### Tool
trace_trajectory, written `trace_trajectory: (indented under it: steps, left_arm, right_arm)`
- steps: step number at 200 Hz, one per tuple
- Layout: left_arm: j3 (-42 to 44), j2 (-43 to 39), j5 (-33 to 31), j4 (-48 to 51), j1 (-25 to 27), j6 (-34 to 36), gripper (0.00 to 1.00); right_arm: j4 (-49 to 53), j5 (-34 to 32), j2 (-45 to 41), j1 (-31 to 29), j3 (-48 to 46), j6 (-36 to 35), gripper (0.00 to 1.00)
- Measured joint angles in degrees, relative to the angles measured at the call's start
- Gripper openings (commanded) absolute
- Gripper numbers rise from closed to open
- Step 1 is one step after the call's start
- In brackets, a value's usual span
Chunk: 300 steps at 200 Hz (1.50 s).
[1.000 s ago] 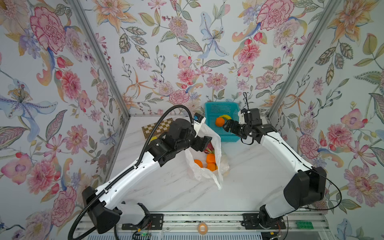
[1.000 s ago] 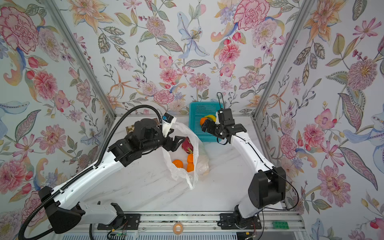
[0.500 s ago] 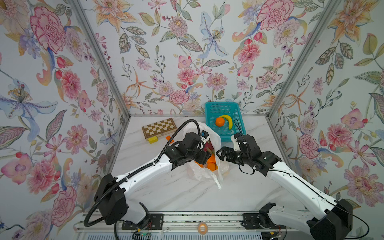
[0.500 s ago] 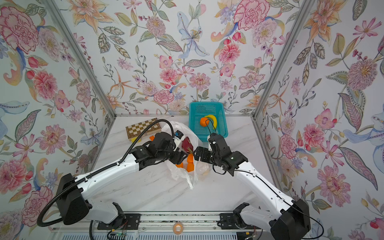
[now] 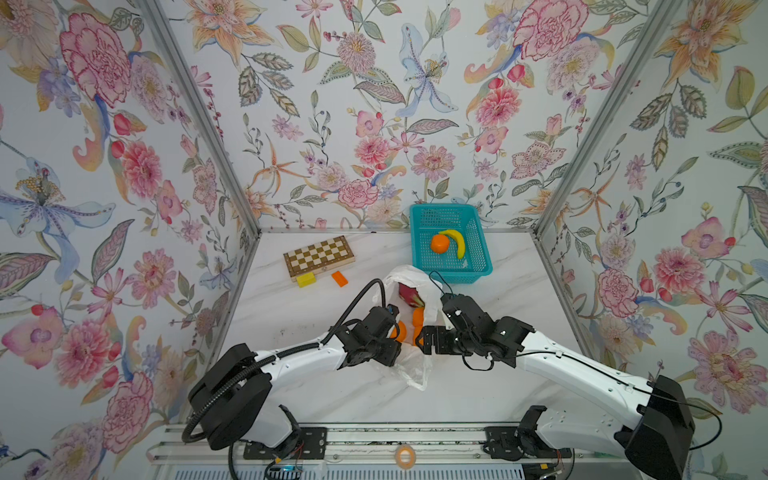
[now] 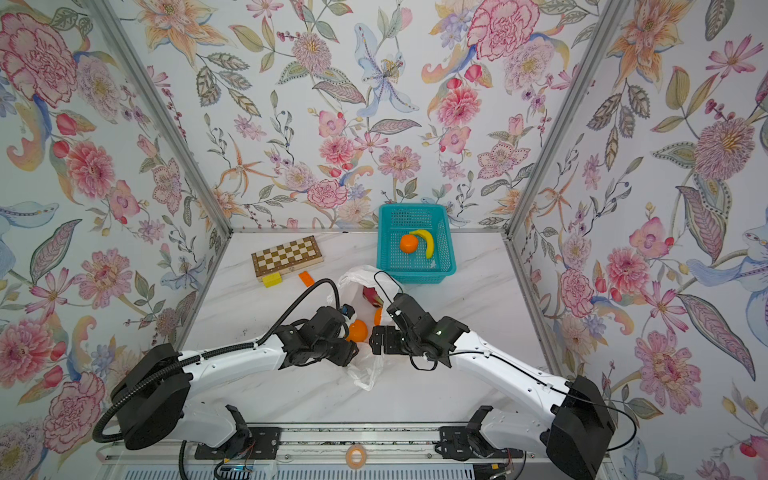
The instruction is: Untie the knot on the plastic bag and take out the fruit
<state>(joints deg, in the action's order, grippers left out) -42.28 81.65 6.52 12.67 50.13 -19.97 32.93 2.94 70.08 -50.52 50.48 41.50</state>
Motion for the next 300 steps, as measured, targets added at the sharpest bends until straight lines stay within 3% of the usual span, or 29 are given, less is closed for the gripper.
trace_trajectory:
  steps: [21, 60, 105, 150, 228, 300]
  left_arm:
    - [4.2, -2.1, -1.5, -2.4, 0.4, -1.7, 0.67]
    - [5.1, -3.1, -4.9, -4.6, 0.5, -2.8, 0.69]
    - [-5.4, -1.9, -7.4, -4.0, 0.1, -2.2, 0.7]
    - [-12.7, 4.4, -7.3, -3.2, -0.8, 1.1, 0.7]
    - [-21.9, 18.8, -7.3, 6.9, -2.9, 7.4, 0.72]
    - [-24.2, 21.5, -7.3, 9.7, -2.9, 9.4, 0.71]
  right_arm:
    - [1.1, -1.2, 2.0, -3.1, -2.3, -0.5, 0.96]
    - [2.7, -3.8, 3.3, -3.5, -2.8, -1.4, 0.96]
    - [3.3, -5.5, 3.3, -3.7, -1.1, -1.8, 0.96]
    - [3.4, -6.6, 3.9, -4.8, 0.1, -1.7, 0.97]
    - [3.5, -8.2, 2.5, -5.1, 1.5, -1.1, 0.99]
    - [5.0, -10.8, -3.7, -2.9, 8.7, -0.5, 0.99]
